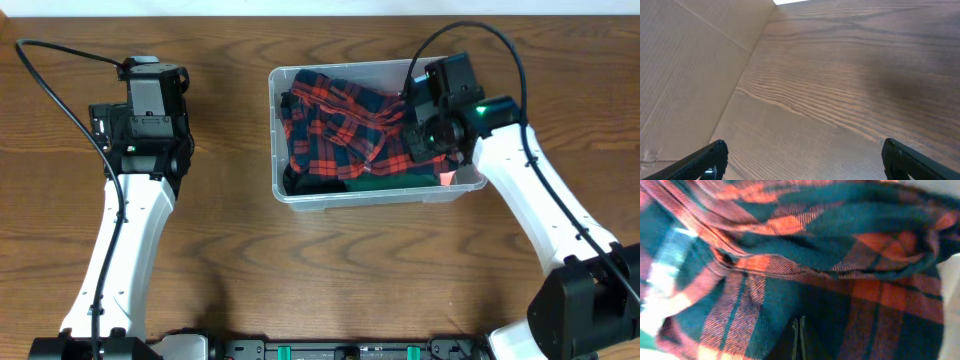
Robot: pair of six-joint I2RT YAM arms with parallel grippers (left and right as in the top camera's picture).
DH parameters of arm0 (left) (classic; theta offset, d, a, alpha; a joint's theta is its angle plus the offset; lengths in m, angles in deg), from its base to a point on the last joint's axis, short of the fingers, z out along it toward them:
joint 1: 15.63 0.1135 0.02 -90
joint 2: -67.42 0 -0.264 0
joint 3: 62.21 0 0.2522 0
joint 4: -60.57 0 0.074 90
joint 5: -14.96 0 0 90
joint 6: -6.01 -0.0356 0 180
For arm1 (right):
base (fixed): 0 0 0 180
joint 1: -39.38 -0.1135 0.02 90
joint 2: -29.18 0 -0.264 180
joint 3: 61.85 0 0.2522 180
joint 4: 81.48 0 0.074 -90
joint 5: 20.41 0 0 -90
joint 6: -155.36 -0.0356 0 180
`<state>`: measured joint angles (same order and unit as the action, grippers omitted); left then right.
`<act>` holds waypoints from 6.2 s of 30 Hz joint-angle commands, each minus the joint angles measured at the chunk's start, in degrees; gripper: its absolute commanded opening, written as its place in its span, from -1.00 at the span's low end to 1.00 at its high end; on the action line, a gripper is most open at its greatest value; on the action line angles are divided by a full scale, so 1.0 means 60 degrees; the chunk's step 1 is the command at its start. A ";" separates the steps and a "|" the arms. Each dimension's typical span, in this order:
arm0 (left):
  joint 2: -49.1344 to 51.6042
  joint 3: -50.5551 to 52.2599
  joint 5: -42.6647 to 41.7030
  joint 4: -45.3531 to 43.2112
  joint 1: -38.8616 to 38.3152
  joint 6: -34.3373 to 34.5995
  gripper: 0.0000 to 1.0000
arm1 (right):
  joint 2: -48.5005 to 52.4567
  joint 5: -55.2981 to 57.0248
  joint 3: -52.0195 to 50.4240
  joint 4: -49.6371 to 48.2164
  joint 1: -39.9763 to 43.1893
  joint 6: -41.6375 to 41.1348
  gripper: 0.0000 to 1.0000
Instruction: Pack container
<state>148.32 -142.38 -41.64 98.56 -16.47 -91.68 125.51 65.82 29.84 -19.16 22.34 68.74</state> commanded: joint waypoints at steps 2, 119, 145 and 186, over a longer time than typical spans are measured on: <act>0.0055 -0.0175 0.0084 0.0029 0.0029 0.0011 0.96 | 0.0073 0.0157 -0.0455 -0.0346 0.0087 0.0051 -0.98; 0.0055 -0.0175 0.0084 0.0029 0.0029 0.0011 0.96 | -1.0182 -0.1413 0.1872 0.2371 0.0586 0.0947 0.98; 0.0055 -0.0175 0.0084 0.0029 0.0029 0.0011 0.96 | -1.1245 -0.1195 0.0750 0.4481 0.0601 0.0918 0.99; 0.0055 -0.0175 0.0084 0.0029 0.0029 0.0011 0.96 | -1.6003 -0.1188 -1.2189 -0.8703 0.2459 0.0918 0.99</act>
<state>148.32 -142.40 -41.64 98.58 -16.47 -91.70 30.06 58.32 -41.47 -69.37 36.02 73.81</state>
